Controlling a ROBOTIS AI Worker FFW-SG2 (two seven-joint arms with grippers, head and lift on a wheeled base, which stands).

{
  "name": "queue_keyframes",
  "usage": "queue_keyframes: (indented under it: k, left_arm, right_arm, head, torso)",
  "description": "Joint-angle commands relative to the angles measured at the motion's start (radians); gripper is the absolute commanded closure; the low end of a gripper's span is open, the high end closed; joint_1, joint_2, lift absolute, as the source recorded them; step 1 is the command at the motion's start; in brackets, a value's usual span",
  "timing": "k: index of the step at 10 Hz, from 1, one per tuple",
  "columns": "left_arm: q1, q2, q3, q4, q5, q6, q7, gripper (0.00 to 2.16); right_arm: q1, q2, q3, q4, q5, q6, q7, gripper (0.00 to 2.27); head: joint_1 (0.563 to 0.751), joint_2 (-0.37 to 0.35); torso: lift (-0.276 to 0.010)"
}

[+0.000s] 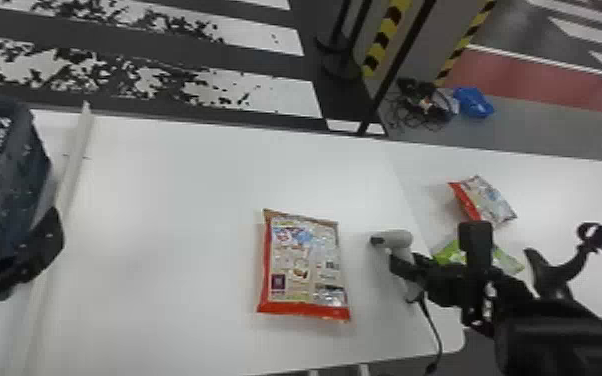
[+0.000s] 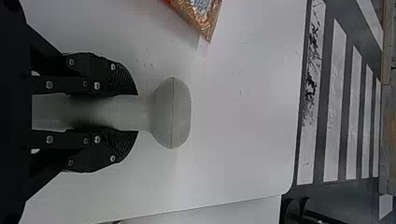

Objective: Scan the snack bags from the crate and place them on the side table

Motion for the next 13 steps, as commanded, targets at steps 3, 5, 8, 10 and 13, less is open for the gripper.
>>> queue_keyframes:
  k: [3, 5, 8, 10, 13]
  left_arm:
    - [0.000, -0.006, 0.002, 0.002, 0.002, 0.000, 0.000, 0.09]
    - [0.000, -0.006, 0.002, 0.003, 0.002, 0.000, 0.000, 0.09]
    - [0.000, -0.006, 0.002, 0.002, 0.000, 0.000, 0.000, 0.09]
    - [0.000, -0.006, 0.002, 0.000, 0.000, 0.000, 0.002, 0.09]
    - [0.003, -0.006, -0.003, -0.003, -0.001, -0.003, 0.011, 0.09]
  right_arm:
    - [0.000, 0.006, 0.009, 0.004, -0.005, -0.003, 0.000, 1.05]
    - [0.012, 0.009, -0.004, -0.009, -0.014, -0.016, -0.009, 0.02]
    - [0.099, 0.028, -0.064, -0.156, -0.103, 0.018, -0.018, 0.05]
    - [0.145, 0.046, -0.099, -0.254, -0.190, 0.098, 0.025, 0.07]
    - [0.148, 0.045, -0.076, -0.271, -0.241, 0.193, 0.106, 0.08]
  head:
    - [0.695, -0.308]
    - [0.695, -0.302]
    - [0.695, -0.309]
    - [0.695, -0.298]
    - [0.695, -0.240]
  torso:
    - [-0.094]
    - [-0.094]
    - [-0.094]
    - [-0.094]
    - [-0.094]
